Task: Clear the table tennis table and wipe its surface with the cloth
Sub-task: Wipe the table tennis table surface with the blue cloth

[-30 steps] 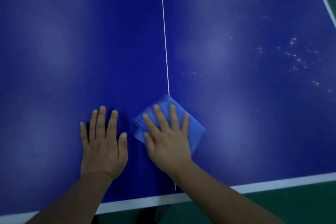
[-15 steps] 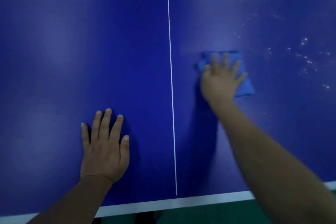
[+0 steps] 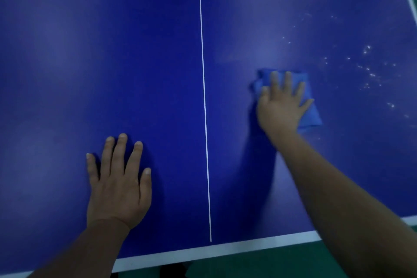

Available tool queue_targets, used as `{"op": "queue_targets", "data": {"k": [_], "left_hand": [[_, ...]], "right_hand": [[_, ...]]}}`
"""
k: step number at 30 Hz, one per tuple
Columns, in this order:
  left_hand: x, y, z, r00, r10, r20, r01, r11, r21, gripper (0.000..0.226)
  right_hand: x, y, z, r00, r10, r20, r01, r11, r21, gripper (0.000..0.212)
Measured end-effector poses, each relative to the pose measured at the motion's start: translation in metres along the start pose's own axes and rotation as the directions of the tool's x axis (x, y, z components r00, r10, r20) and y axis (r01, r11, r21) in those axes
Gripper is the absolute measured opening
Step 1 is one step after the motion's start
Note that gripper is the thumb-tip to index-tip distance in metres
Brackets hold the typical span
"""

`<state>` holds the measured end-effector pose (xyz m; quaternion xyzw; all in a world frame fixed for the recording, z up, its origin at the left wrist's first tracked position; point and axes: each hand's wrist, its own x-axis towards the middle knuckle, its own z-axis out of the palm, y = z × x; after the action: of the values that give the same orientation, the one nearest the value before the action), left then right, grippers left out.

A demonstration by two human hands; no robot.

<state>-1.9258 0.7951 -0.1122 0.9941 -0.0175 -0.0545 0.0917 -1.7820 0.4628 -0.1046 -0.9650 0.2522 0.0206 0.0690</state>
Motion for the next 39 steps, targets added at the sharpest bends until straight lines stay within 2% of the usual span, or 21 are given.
{"op": "queue_targets", "data": {"k": [1,3,4,6,8,10,11,14,17,20,21,23,26,28,29,31,33,35,36,37,39], "left_hand": [[0.000,0.000,0.000,1.000,-0.001,0.003,0.001,1.000,0.002,0.062],[0.001,0.001,0.000,1.000,-0.011,0.001,0.011,1.000,0.005,0.061],[0.001,0.001,0.000,1.000,-0.010,0.003,0.010,1.000,0.007,0.061],[0.001,0.000,0.002,1.000,-0.005,0.002,0.005,1.000,0.005,0.062],[0.000,-0.001,0.002,1.000,-0.003,-0.009,0.003,1.000,-0.008,0.061],[-0.001,0.000,0.002,1.000,-0.003,-0.005,0.003,1.000,-0.017,0.059],[0.000,-0.001,0.002,1.000,-0.005,0.002,0.005,1.000,-0.016,0.058],[-0.001,-0.003,0.001,1.000,-0.012,0.015,0.012,1.000,-0.011,0.057],[0.000,-0.002,0.002,1.000,-0.019,0.017,0.019,1.000,-0.008,0.058],[0.000,-0.002,0.003,1.000,-0.013,0.002,0.013,1.000,0.002,0.057],[0.000,-0.002,0.003,1.000,-0.008,0.000,0.008,1.000,0.000,0.057],[0.001,-0.003,0.003,1.000,0.001,-0.003,-0.001,1.000,0.013,0.057],[0.000,-0.004,0.005,1.000,0.006,0.000,-0.006,1.000,0.031,0.058],[0.001,-0.005,0.005,1.000,0.007,0.010,-0.007,0.999,0.047,0.058],[0.001,-0.005,0.005,1.000,0.007,0.018,-0.008,0.998,0.056,0.058],[0.001,-0.006,0.004,1.000,0.001,0.019,-0.003,0.998,0.066,0.058],[0.000,-0.006,0.004,1.000,0.002,0.015,-0.004,0.997,0.080,0.058],[0.000,-0.005,0.005,1.000,0.001,0.007,-0.002,0.996,0.085,0.058],[0.001,-0.006,0.005,1.000,-0.003,0.003,0.002,0.996,0.089,0.058],[0.001,-0.006,0.005,1.000,-0.005,0.005,0.004,0.996,0.090,0.058],[0.002,-0.005,0.005,1.000,-0.008,0.006,0.008,0.998,0.070,0.058]], "right_hand": [[-0.020,-0.021,0.008,0.985,-0.171,0.007,0.171,0.985,-0.017,0.056],[-0.046,-0.049,0.019,0.838,-0.538,0.087,0.543,0.838,-0.049,0.057],[-0.039,-0.051,0.018,0.780,-0.619,0.098,0.625,0.779,-0.057,0.057],[-0.007,-0.033,0.010,0.861,-0.503,0.071,0.507,0.859,-0.072,0.057],[0.019,0.000,0.000,0.973,-0.218,0.077,0.222,0.974,-0.051,0.056],[0.016,0.013,-0.004,0.996,-0.041,0.081,0.041,0.999,-0.002,0.057],[0.004,0.004,-0.001,0.998,-0.036,0.054,0.037,0.999,-0.025,0.058],[-0.039,-0.062,0.014,0.956,-0.287,0.062,0.291,0.955,-0.056,0.061],[-0.055,-0.140,0.025,0.793,-0.597,0.119,0.601,0.799,0.002,0.056],[-0.015,-0.166,0.027,0.714,-0.691,0.118,0.694,0.720,0.014,0.055],[0.010,-0.156,0.027,0.728,-0.676,0.115,0.683,0.730,-0.025,0.056],[0.077,-0.105,0.024,0.838,-0.537,0.099,0.546,0.823,-0.160,0.062],[0.164,-0.013,0.001,0.988,-0.144,0.051,0.151,0.977,-0.151,0.066],[0.176,0.007,-0.015,0.994,0.075,0.076,-0.072,0.997,-0.038,0.059],[0.169,0.001,-0.017,0.991,0.110,0.075,-0.110,0.994,-0.013,0.058],[0.138,-0.030,-0.013,0.999,-0.020,0.032,0.020,1.000,-0.019,0.056],[0.089,-0.069,0.002,0.951,-0.309,0.029,0.310,0.949,-0.053,0.055],[0.037,-0.095,0.015,0.766,-0.632,0.113,0.641,0.765,-0.063,0.058],[0.028,-0.099,0.016,0.685,-0.712,0.154,0.725,0.687,-0.053,0.059],[0.036,-0.096,0.012,0.657,-0.733,0.177,0.750,0.660,-0.046,0.061],[0.083,-0.075,0.003,0.771,-0.626,0.120,0.637,0.762,-0.117,0.064]]}}
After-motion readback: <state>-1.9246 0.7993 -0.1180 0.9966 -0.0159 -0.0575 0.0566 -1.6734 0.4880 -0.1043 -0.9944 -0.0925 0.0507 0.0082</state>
